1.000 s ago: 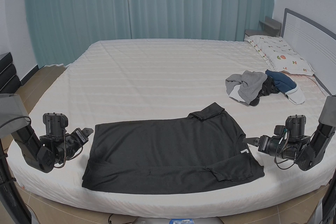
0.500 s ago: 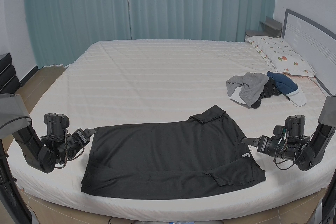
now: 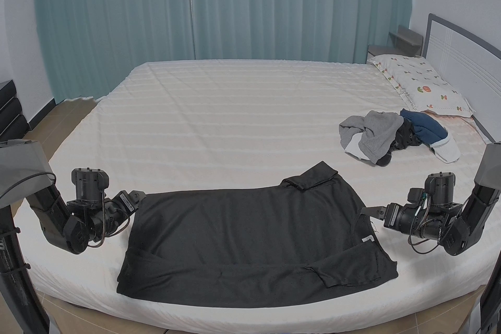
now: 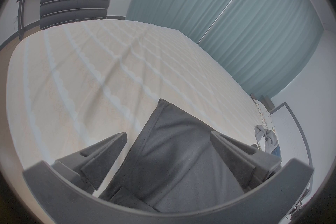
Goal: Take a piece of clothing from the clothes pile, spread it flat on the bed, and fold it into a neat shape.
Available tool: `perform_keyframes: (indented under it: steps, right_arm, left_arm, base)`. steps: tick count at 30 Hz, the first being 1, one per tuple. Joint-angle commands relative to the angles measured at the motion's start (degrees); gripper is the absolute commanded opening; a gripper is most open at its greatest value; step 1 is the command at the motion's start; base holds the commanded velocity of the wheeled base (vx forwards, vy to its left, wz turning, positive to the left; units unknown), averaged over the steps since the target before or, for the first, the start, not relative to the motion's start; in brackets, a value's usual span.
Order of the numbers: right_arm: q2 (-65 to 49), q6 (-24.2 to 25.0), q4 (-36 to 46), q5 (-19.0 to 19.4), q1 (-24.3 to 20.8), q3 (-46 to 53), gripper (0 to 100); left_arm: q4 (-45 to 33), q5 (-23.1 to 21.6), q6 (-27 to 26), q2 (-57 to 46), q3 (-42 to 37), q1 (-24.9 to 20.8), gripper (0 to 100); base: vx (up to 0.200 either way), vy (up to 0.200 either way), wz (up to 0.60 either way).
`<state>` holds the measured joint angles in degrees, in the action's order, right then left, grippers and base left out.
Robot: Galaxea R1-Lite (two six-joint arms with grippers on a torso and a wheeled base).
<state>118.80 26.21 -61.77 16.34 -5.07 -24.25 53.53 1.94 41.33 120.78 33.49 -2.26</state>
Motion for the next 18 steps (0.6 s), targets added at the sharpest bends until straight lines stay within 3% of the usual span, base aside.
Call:
perform_keyframes:
  steps: [1,3,8,10,11,18]
  right_arm:
    - [0.0,0.0,0.0,0.0,0.0,0.3,100]
    - [0.6,0.1,0.0,0.0,0.0,0.3,100]
    - [1.0,0.9,0.0,0.4,0.1,0.4,100]
    - [1.0,0.9,0.0,0.4,0.1,0.4,100]
    - [1.3,3.6,0.1,0.7,0.3,0.1,100]
    - [2.4,7.1,0.0,2.7,1.1,-0.2,100]
  left_arm:
    - [-0.4,0.0,-0.1,2.5,3.8,0.6,100]
    - [-1.5,-2.6,-0.7,6.2,10.2,2.7,100]
    - [-7.4,-9.6,-0.6,10.7,17.5,5.0,100]
    - [-7.4,-9.6,-0.6,10.7,17.5,5.0,100]
    - [-8.4,-11.7,-0.9,15.1,22.4,5.3,100]
    - [-8.4,-10.6,-0.6,19.3,27.5,6.1,100]
  base:
    - [0.0,0.0,0.0]
    - [0.0,0.0,0.0]
    - [0.0,0.0,0.0]
    - [0.0,0.0,0.0]
    - [0.0,0.0,0.0]
    - [0.0,0.0,0.0]
